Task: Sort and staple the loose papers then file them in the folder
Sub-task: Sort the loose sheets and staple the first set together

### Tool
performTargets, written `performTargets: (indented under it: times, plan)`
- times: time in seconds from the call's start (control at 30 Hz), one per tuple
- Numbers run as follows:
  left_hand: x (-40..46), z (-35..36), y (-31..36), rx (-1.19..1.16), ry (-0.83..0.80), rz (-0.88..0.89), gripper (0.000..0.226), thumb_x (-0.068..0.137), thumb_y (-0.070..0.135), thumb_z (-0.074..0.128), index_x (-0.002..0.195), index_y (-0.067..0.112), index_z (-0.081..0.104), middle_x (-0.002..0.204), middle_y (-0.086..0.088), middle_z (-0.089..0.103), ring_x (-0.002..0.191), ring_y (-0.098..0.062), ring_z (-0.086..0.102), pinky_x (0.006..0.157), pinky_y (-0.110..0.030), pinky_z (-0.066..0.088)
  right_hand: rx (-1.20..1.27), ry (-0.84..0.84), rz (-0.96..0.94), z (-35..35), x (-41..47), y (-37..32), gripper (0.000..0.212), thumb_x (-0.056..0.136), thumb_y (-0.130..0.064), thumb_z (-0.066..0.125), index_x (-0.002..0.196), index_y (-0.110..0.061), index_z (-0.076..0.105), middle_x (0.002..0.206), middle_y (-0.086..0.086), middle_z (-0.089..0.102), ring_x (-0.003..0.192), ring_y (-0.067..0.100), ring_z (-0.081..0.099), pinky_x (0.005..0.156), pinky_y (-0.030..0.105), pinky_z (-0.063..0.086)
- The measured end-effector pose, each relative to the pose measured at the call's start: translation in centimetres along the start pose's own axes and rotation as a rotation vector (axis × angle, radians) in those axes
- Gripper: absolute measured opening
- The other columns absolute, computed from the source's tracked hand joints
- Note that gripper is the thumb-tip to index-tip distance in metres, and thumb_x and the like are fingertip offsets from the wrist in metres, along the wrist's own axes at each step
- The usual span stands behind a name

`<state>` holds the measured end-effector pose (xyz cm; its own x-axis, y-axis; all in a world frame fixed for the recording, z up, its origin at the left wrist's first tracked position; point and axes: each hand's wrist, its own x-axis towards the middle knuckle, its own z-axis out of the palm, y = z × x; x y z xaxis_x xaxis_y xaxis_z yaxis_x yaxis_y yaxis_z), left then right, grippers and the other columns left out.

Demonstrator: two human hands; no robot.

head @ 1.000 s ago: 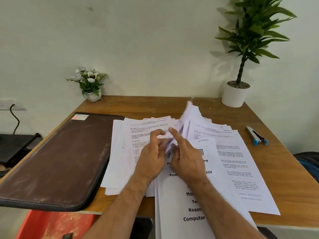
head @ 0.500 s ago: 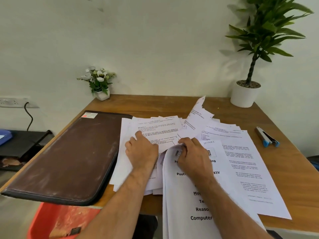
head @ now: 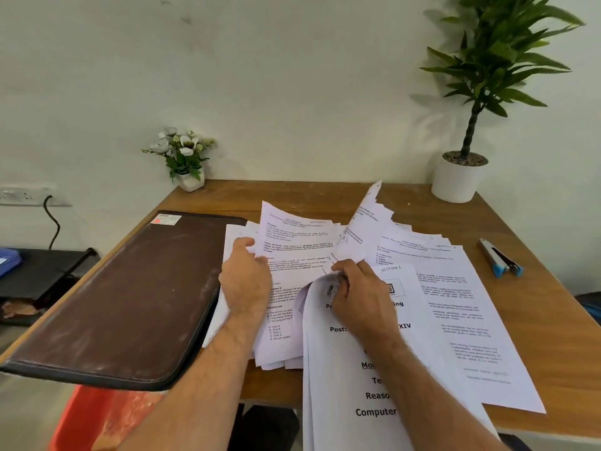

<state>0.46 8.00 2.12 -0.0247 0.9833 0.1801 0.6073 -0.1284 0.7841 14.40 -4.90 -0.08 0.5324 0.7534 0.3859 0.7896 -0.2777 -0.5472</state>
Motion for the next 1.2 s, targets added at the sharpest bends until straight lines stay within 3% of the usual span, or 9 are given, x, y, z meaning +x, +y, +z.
performTargets:
  times: [0.07,0.13,0.23,0.5,0.7,0.87,0.97,1.07,1.2]
  plan:
    - [-0.8,0.0,0.3,0.085,0.003,0.089,0.025,0.101,0.016,0.055,0.123,0.02,0.065,0.119,-0.003,0.072,0.108,-0.026,0.066,0.078,-0.031,0.046,0.009,0.016,-0.013,-0.1,-0.1,0.1,0.03,0.094,-0.011,0.051,0.119,-0.023,0.063,0.114,0.006,0.064,0.094,0.037,0.065,0.077,0.042,0.054]
    - [-1.6,0.2,0.5,0.149,0.028,0.266,0.021,0.095,0.01,0.059,0.108,0.02,0.073,0.145,-0.008,0.058,0.137,-0.029,0.048,0.107,-0.035,0.04,0.027,-0.002,-0.011,-0.3,-0.2,-0.1,0.038,0.097,-0.015,0.049,0.131,-0.031,0.054,0.121,0.003,0.064,0.098,0.033,0.066,0.08,0.044,0.056]
    - [-2.7,0.2,0.9,0.09,-0.124,0.445,0.016,0.085,0.005,0.067,0.091,0.019,0.072,0.158,-0.005,0.043,0.153,-0.026,0.026,0.122,-0.04,0.027,0.089,-0.048,0.03,-0.6,-0.3,-0.3,0.064,0.099,-0.022,0.049,0.144,-0.054,0.017,0.115,0.001,0.067,0.083,0.019,0.066,0.071,0.04,0.059]
    - [-5.0,-0.7,2.8,-0.153,-0.507,0.475,0.034,0.087,0.003,0.067,0.073,0.034,0.059,0.077,0.023,0.065,0.082,-0.002,0.064,0.071,-0.01,0.046,0.106,0.077,-0.144,-0.1,-0.4,0.3,0.063,0.101,-0.026,0.05,0.145,-0.056,0.016,0.119,0.0,0.066,0.083,0.024,0.067,0.066,0.039,0.058]
    - [-4.7,-1.5,4.3,-0.117,-0.724,0.448,0.021,0.088,0.006,0.069,0.079,0.025,0.068,0.081,0.021,0.069,0.087,0.013,0.062,0.071,-0.002,0.044,0.123,0.119,-0.245,-0.2,-1.0,0.6,0.098,0.091,-0.014,0.063,0.147,-0.064,0.0,0.099,0.002,0.067,0.064,0.023,0.062,0.051,0.04,0.054]
    - [-4.2,-1.8,5.5,-0.289,-0.908,0.3,0.024,0.091,0.031,0.059,0.106,0.049,0.066,0.107,0.022,0.068,0.099,-0.001,0.063,0.082,-0.022,0.052,-0.036,0.219,-0.381,-0.2,-0.7,0.8,0.077,0.088,-0.015,0.056,0.153,-0.043,0.025,0.087,0.002,0.063,0.052,0.022,0.056,0.043,0.024,0.039]
    - [-3.9,-1.6,5.6,-0.07,-0.921,0.354,0.033,0.104,0.033,0.051,0.13,0.047,0.064,0.138,0.02,0.06,0.118,0.0,0.054,0.093,-0.018,0.039,-0.073,0.244,-0.411,0.2,-0.9,0.8,0.061,0.086,-0.016,0.058,0.143,-0.031,0.045,0.099,0.005,0.069,0.057,0.02,0.061,0.043,0.024,0.043]
    - [-3.7,-1.2,5.4,-0.001,-0.907,0.36,0.032,0.103,0.017,0.053,0.124,0.033,0.071,0.128,0.011,0.068,0.114,-0.007,0.061,0.096,-0.021,0.045,0.018,0.171,-0.156,0.0,-1.0,0.5,0.056,0.082,-0.012,0.065,0.134,-0.031,0.055,0.117,0.003,0.071,0.081,0.028,0.071,0.064,0.037,0.058]
    - [-0.8,-0.9,4.9,-0.176,-0.705,0.037,0.037,0.098,-0.003,0.051,0.114,0.024,0.072,0.116,-0.001,0.071,0.101,-0.02,0.07,0.083,-0.035,0.062,0.116,0.236,0.037,-0.1,-0.3,0.2,0.035,0.077,-0.005,0.063,0.106,-0.022,0.068,0.098,0.002,0.071,0.081,0.032,0.067,0.068,0.04,0.057]
